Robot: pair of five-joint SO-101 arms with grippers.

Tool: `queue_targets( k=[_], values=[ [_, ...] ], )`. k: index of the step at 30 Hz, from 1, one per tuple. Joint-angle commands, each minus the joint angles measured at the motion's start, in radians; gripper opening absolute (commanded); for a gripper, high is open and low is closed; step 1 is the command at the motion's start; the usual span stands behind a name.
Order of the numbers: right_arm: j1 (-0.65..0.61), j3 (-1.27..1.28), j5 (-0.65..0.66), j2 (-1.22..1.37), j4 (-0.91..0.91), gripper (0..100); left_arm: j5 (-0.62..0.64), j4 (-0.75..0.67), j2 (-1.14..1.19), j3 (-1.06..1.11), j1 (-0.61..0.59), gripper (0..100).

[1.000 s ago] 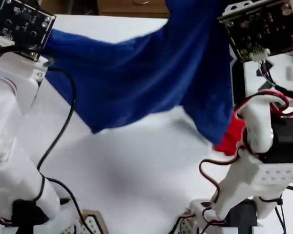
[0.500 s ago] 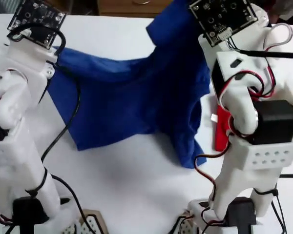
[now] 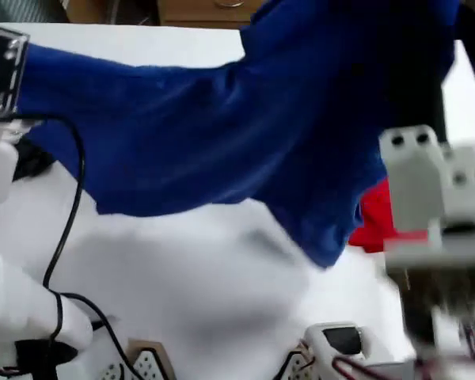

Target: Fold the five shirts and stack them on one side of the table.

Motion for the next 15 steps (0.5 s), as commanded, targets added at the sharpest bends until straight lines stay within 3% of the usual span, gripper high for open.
queue_targets(
  k=[1,8,15],
  values=[
    [-0.01,-0.025,0.006,-0.059,0.051,2.2,0.006,0.015,-0.018,-0.048,-0.041,3],
    [-0.073,-0.025,0.012,-0.102,0.157,2.2,0.002,0.014,-0.175,0.044,-0.063,3],
    [-0.117,0.084,0.005,-0.077,0.257,2.2,0.0,0.006,-0.292,0.338,-0.06,3]
  ],
)
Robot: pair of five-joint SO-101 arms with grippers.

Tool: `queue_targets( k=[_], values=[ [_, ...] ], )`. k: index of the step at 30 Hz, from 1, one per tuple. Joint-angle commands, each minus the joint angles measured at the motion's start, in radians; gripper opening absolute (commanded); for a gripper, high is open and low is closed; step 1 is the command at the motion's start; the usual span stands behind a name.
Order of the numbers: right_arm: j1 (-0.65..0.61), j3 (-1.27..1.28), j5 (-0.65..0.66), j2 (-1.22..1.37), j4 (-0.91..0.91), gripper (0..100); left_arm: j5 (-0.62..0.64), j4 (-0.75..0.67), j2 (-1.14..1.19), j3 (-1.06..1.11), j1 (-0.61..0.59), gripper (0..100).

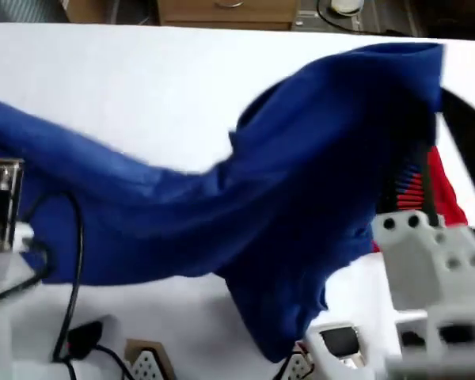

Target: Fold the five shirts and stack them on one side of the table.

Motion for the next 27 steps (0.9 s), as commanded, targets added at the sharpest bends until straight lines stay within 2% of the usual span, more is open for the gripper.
queue_targets(
  k=[1,5,13,18,23,27],
  values=[
    [-0.047,0.08,0.0,0.024,0.038,2.2,0.003,-0.002,-0.012,0.151,-0.003,3],
    [-0.081,0.167,0.0,0.016,0.038,2.2,0.003,-0.058,-0.017,0.248,-0.006,3],
    [-0.084,0.16,0.009,-0.047,0.038,2.2,0.0,-0.018,-0.018,0.117,-0.005,3],
    [-0.085,0.242,0.0,-0.056,0.108,2.2,0.002,-0.009,-0.009,0.107,-0.003,3],
    [-0.085,0.54,-0.064,-0.053,0.114,2.2,0.002,-0.017,-0.009,0.3,-0.003,3],
    [-0.084,0.876,-0.069,-0.061,-0.036,2.2,-0.008,-0.097,-0.009,0.585,-0.009,3]
  ],
)
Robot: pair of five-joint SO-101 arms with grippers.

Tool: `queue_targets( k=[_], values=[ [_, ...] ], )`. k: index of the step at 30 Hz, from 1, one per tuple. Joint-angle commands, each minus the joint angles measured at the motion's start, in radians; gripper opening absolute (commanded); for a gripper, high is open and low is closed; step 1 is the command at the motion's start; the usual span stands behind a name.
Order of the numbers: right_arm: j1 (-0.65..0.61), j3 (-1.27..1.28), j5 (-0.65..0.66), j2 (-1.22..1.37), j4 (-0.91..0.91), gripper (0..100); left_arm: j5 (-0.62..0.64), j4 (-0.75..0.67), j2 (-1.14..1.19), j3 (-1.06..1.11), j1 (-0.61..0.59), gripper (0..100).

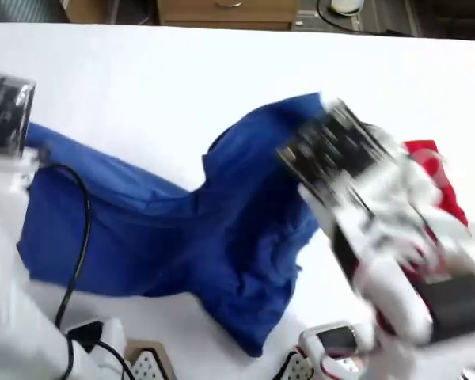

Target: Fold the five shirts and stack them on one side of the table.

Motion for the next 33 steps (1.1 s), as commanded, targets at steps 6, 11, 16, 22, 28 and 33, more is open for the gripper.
queue_targets(
  k=[6,11,16,22,28,33],
  values=[
    [-0.03,0.698,-0.011,-0.004,-0.366,2.2,-0.074,-0.264,0.011,0.596,-0.074,3],
    [-0.133,1.013,-0.054,-0.01,-0.555,2.2,-0.112,-0.413,0.011,0.857,-0.117,3],
    [-0.262,1.209,-0.072,-0.002,-0.664,2.2,-0.157,-0.463,0.011,1.043,-0.157,3],
    [-0.278,1.338,-0.072,-0.002,-0.736,2.2,-0.196,-0.468,0.011,1.156,-0.212,3],
    [-0.252,1.329,-0.072,-0.012,-0.733,2.5,-0.19,-0.529,0.011,1.213,-0.215,3],
    [-0.159,1.293,-0.068,-0.012,-0.694,9.5,-0.189,-0.528,0.011,1.221,-0.213,3]
  ],
)
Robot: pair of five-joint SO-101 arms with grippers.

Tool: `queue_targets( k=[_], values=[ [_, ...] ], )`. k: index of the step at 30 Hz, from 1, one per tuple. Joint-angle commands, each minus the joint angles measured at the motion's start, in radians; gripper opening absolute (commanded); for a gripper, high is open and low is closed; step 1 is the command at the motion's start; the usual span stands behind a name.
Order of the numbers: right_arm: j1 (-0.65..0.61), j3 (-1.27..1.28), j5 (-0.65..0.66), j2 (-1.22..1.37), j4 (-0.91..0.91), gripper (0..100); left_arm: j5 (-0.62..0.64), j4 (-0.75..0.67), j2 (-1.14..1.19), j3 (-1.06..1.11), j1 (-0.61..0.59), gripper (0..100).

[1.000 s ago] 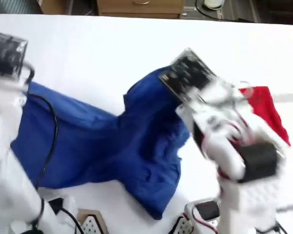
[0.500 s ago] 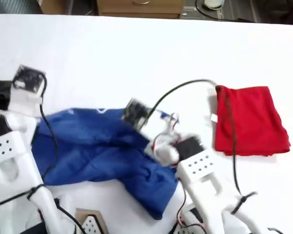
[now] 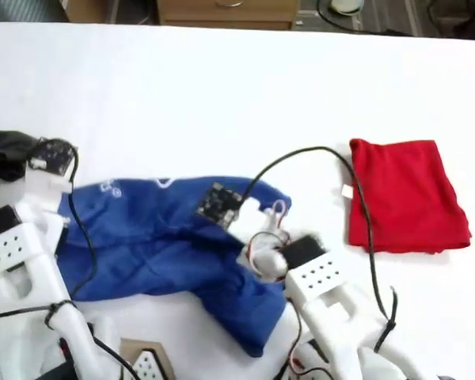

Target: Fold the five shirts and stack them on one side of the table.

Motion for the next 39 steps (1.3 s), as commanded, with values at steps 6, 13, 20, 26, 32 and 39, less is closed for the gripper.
queue_targets(
  k=[6,13,20,26,32,39],
  values=[
    [0.085,-0.147,-0.008,-0.015,0.096,12.7,0.0,-0.012,-0.002,0.001,-0.011,3],
    [0.09,-0.184,-0.009,-0.005,0.097,12.7,0.0,-0.009,-0.002,0.001,-0.011,3],
    [0.26,-0.216,-0.009,-0.004,0.077,12.7,0.0,-0.009,-0.002,0.001,-0.011,3],
    [0.295,-0.215,-0.009,-0.004,0.105,12.8,0.002,-0.009,-0.002,-0.001,-0.011,3],
    [0.154,-0.218,-0.009,-0.004,0.131,12.7,0.003,-0.009,-0.002,0.001,-0.011,3],
    [0.151,-0.224,-0.095,0.165,-0.004,12.7,0.021,-0.017,-0.003,0.047,-0.008,3]
  ],
)
